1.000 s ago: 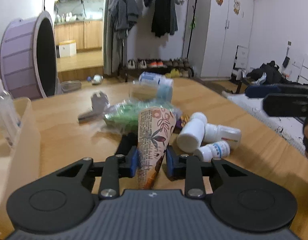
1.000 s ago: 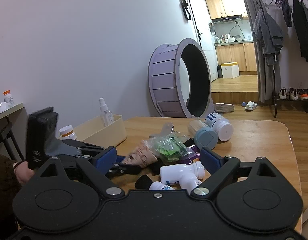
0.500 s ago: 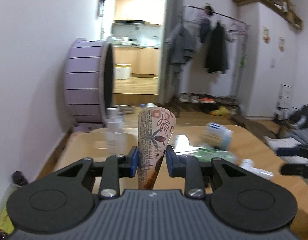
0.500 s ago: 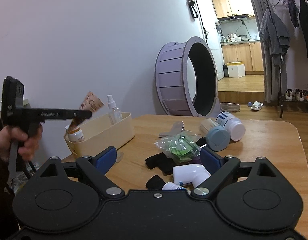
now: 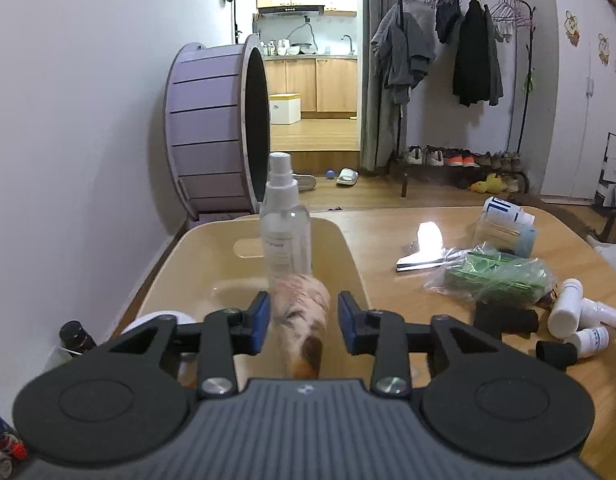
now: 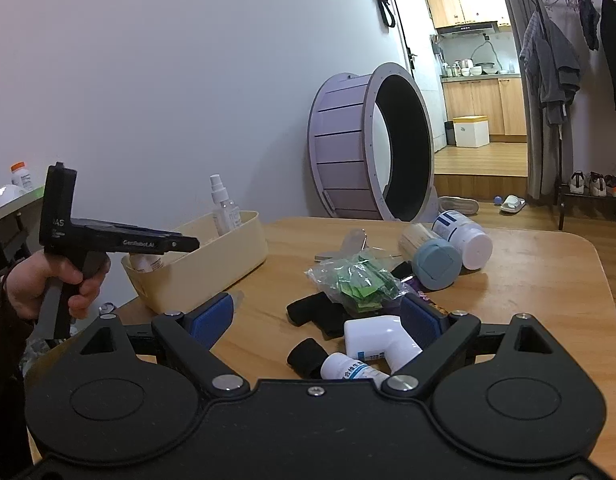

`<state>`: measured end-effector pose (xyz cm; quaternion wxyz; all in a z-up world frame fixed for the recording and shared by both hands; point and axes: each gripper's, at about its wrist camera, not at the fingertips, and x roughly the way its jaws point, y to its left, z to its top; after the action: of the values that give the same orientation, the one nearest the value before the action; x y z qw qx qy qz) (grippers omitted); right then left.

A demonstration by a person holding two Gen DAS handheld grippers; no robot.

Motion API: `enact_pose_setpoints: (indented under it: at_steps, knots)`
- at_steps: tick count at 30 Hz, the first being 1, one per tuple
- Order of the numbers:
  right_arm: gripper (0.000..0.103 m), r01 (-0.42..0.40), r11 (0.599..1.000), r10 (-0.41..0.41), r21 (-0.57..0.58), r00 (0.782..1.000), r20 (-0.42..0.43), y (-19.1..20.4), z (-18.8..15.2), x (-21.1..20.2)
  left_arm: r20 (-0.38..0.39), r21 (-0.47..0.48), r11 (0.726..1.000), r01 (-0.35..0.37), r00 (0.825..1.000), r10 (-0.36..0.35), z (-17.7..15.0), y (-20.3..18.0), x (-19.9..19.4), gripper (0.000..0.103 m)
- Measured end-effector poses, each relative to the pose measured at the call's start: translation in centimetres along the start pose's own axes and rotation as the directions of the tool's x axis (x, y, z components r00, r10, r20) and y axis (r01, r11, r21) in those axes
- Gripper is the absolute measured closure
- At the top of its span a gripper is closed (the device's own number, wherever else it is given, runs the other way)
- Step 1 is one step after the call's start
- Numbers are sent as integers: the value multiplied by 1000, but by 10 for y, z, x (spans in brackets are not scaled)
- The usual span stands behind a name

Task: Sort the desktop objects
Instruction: 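Lower the paper cone into the cream basket and open the left tool, then grasp the small white blue-label pill bottle with the right tool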

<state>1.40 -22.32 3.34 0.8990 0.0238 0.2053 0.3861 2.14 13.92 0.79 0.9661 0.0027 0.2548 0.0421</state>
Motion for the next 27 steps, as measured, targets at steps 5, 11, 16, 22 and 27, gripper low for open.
enact_pose_setpoints:
  at_steps: [5, 11, 16, 22, 27]
  knots:
    - [13, 14, 1000, -14, 0, 1000, 9, -3, 2, -4, 12, -23, 997, 72, 997, -71, -1, -3, -14, 62]
    - [13, 81, 997, -81, 14, 997, 8, -20, 7, -8, 15, -2, 978, 208, 978, -208, -4, -38, -24, 61]
    - [13, 161, 987, -161, 6, 987, -27, -40, 5, -6, 5, 28, 948, 317, 948, -317, -11, -71, -25, 61]
    - [19, 173, 985, -174, -20, 981, -87, -53, -1, -1, -28, 58, 922, 383, 924, -382, -24, -96, -18, 61]
    - [39, 132, 988, -145, -85, 975, -170, -50, -8, 8, -47, 73, 910, 408, 913, -405, -30, -104, -16, 61]
